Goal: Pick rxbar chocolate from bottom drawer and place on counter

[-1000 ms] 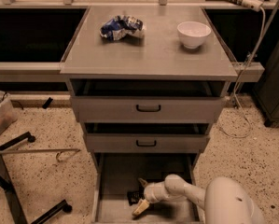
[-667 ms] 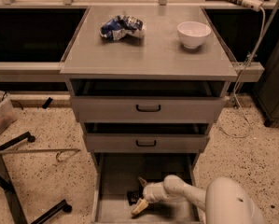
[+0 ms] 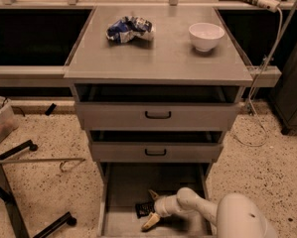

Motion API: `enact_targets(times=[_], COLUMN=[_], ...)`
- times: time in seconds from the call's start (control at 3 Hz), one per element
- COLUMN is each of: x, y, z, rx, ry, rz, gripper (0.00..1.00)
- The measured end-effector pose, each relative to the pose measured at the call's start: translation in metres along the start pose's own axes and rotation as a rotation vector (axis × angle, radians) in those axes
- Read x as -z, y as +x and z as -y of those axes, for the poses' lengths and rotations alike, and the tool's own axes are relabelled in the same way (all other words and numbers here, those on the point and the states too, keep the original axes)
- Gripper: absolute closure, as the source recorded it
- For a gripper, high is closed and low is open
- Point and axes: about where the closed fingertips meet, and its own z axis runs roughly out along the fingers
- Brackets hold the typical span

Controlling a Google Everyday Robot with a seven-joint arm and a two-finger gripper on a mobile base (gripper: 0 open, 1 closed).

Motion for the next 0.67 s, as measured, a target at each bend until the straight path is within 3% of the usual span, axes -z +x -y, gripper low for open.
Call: enact_targets(times=[0.33,0.67], x=[0.0014,0.0014], y=[0.0048,0.0048], z=[0.0011,0.0011], rx=[-0.012,-0.012], ry=[-0.007,-0.007], rz=[0.001,0.001], gripper=[0.00,0.19])
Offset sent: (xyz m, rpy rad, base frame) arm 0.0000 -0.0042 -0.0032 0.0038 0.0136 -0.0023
